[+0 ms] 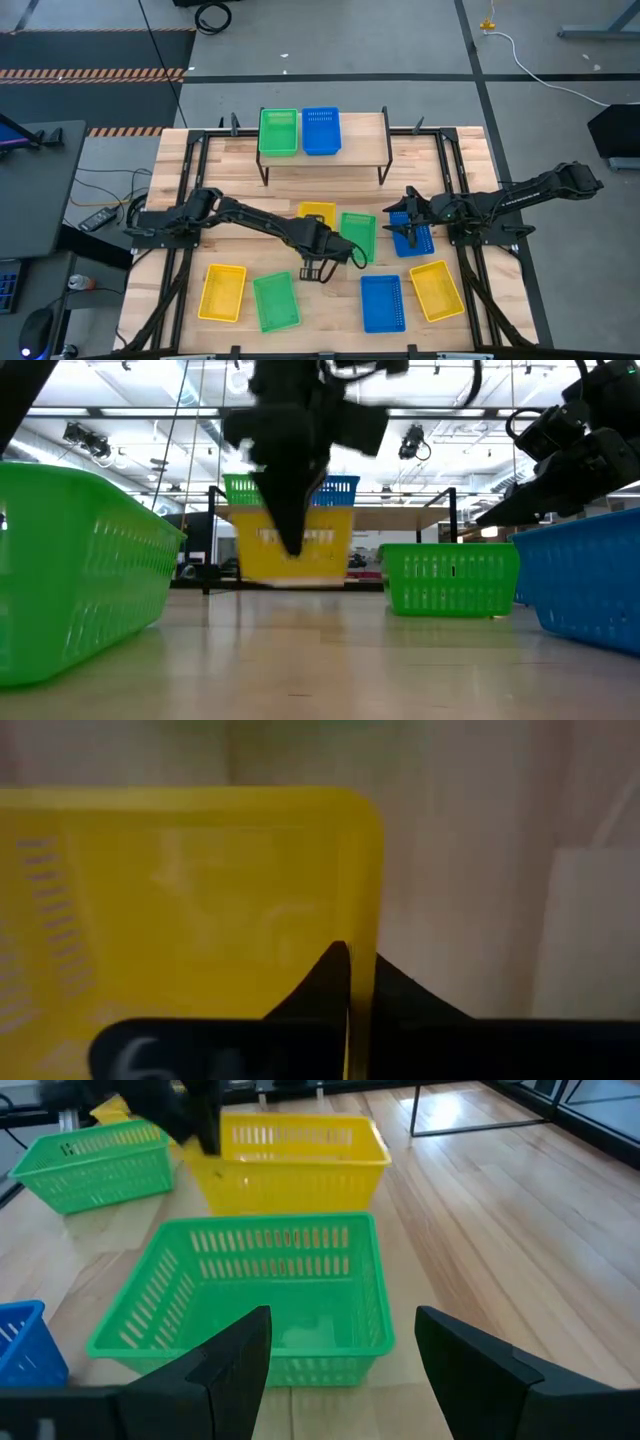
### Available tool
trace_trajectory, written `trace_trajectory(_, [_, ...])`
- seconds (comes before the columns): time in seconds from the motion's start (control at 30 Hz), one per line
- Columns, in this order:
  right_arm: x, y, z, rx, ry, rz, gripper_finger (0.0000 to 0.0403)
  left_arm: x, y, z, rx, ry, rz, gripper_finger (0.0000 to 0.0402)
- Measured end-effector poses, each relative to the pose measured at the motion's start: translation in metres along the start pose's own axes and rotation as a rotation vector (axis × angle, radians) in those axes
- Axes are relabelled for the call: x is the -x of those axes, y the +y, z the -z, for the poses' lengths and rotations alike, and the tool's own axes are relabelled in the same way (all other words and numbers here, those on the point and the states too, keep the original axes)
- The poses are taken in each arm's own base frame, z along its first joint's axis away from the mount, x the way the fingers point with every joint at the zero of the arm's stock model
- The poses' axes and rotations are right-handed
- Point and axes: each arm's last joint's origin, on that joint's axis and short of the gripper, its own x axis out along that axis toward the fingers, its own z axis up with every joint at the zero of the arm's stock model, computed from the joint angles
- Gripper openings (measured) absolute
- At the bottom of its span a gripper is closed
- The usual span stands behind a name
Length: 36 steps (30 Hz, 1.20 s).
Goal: Stack baskets on shelf by color
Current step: Put the middle yellow bin on the shelf
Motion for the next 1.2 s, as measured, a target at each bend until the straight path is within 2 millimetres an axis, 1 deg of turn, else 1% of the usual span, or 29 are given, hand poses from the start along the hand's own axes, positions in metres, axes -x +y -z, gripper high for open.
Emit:
trace_trajectory(0.17, [0.0, 0.0, 0.0, -0.001, -0.002, 0.0, 0.0254, 0.042, 0.01, -0.019, -0.073, -0.133, -0.084, 0.0006])
trace_trajectory(0.27, [0.0, 0.0, 0.0, -0.001, -0.002, 0.001, 0.0254, 0.062, 0.024, -0.028, -0.112, -0.2, -0.152, 0.0006])
trace_trajectory(0.33, [0.0, 0.0, 0.0, -0.015, -0.002, 0.001, 0.0254, 0.076, 0.036, -0.034, -0.143, -0.25, -0.194, 0.0006])
trace_trajectory(0.43, [0.0, 0.0, 0.0, -0.031, -0.003, 0.002, 0.0254, 0.09, 0.057, -0.041, -0.173, -0.316, -0.228, 0.0006])
trace_trajectory(0.57, [0.0, 0.0, 0.0, -0.054, -0.003, 0.001, 0.0254, 0.105, 0.093, -0.049, -0.156, -0.409, -0.271, 0.0005])
trace_trajectory(0.7, [0.0, 0.0, 0.0, -0.086, -0.003, 0.001, 0.0254, 0.106, 0.126, -0.054, -0.1, -0.488, -0.266, 0.0005])
trace_trajectory(0.83, [0.0, 0.0, 0.0, -0.131, -0.003, 0.001, 0.0254, 0.104, 0.15, -0.058, -0.046, -0.561, -0.285, 0.0006])
trace_trajectory(1.07, [0.0, 0.0, 0.0, -0.226, -0.002, 0.0, 0.0254, 0.104, 0.178, -0.061, 0.0, -0.635, -0.34, 0.0009])
trace_trajectory(1.17, [0.0, 0.0, 0.0, -0.257, -0.002, -0.001, 0.0254, 0.103, 0.189, -0.058, 0.012, -0.629, -0.35, 0.0009])
trace_trajectory(1.2, [0.0, 0.0, 0.0, -0.266, -0.002, -0.001, 0.0254, 0.1, 0.193, -0.058, 0.013, -0.621, -0.355, 0.001])
